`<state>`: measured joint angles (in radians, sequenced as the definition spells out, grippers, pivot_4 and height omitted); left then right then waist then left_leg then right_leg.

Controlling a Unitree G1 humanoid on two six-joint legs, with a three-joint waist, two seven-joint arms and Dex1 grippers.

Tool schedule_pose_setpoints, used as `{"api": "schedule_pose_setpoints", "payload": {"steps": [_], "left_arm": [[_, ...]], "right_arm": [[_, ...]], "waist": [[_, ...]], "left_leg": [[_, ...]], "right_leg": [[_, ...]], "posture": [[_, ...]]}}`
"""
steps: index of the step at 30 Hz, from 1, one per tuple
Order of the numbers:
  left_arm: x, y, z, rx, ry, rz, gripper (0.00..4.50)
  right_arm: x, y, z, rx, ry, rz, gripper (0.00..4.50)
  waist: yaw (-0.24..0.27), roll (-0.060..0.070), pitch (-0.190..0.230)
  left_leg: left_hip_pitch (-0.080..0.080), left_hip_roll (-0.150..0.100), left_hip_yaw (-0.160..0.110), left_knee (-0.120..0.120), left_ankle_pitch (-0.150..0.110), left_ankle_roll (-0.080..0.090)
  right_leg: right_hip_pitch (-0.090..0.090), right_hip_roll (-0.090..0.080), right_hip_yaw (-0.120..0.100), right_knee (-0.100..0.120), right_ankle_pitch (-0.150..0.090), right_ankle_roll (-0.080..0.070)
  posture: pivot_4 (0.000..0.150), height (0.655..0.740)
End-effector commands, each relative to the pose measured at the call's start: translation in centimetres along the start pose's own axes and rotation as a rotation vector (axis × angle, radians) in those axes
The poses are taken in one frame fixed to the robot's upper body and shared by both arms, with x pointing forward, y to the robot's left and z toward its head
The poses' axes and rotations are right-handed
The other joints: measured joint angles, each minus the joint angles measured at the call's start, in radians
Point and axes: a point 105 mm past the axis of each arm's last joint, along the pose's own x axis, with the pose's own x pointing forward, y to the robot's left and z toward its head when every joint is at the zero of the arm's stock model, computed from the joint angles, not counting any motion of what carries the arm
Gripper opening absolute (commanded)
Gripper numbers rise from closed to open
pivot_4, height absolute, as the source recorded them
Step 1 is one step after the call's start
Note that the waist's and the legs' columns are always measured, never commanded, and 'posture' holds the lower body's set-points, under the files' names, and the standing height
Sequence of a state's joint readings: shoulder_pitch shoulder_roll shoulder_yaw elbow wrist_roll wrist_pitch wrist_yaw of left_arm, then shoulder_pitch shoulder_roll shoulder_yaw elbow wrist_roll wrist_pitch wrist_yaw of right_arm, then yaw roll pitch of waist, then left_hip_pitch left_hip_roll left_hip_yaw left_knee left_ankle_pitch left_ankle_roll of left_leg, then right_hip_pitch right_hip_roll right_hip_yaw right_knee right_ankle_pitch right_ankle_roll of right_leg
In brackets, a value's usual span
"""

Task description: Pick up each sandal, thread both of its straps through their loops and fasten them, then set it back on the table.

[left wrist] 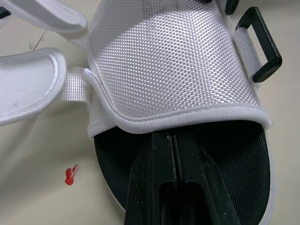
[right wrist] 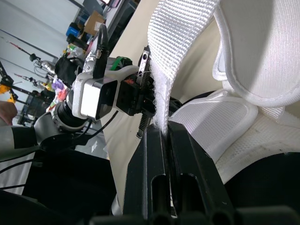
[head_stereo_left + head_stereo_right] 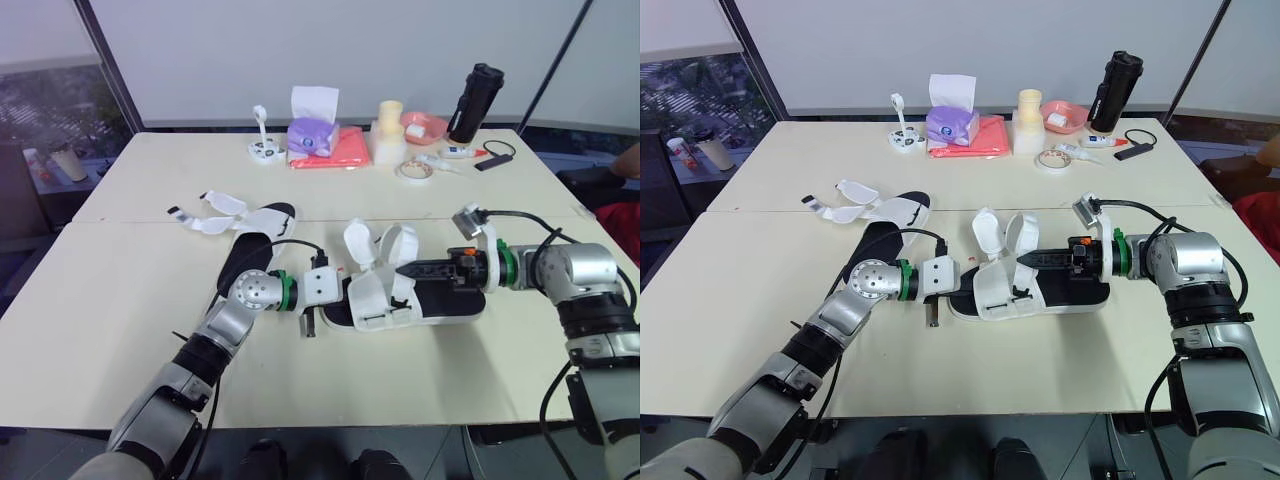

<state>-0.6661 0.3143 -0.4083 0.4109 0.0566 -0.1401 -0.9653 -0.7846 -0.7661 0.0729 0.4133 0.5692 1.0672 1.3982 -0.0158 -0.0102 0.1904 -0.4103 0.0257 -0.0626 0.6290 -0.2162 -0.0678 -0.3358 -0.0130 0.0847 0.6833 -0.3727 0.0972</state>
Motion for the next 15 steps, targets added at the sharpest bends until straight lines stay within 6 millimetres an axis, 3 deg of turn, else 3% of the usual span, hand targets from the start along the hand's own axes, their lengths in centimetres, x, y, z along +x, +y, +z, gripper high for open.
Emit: {"api": "schedule_pose_setpoints", "payload": {"steps": [1,7,15], "left_arm": [[-0.3,-1.0,-2.6,-0.048,0.097,-0.018,0.0],[-0.3,-1.1,-2.6,-0.049,0.096,-0.018,0.0],[-0.3,-0.9,-2.6,-0.054,0.092,-0.006,0.0]], "right_arm": [[0.0,-0.5,-1.1,-0.067,0.073,-0.048,0.05],[0.1,-2.0,-3.0,-0.215,0.202,-0.135,0.05],[0.3,-1.0,-2.0,-0.292,0.159,-0.07,0.05]], "waist": [[0.0,0.0,0.0],[-0.001,0.0,0.0],[-0.001,0.0,0.0]], "left_leg": [[0.0,0.0,0.0,0.0,0.0,0.0],[0.0,0.0,0.0,-0.001,0.0,0.0],[0.0,0.0,0.0,-0.001,0.0,0.0]], "right_leg": [[0.0,0.0,0.0,0.0,0.0,0.0],[0.0,0.0,0.0,-0.001,0.0,0.0],[0.0,0.0,0.0,-0.001,0.0,0.0]], "posture": [[0.15,0.74],[0.15,0.74],[0.15,0.74]]}}
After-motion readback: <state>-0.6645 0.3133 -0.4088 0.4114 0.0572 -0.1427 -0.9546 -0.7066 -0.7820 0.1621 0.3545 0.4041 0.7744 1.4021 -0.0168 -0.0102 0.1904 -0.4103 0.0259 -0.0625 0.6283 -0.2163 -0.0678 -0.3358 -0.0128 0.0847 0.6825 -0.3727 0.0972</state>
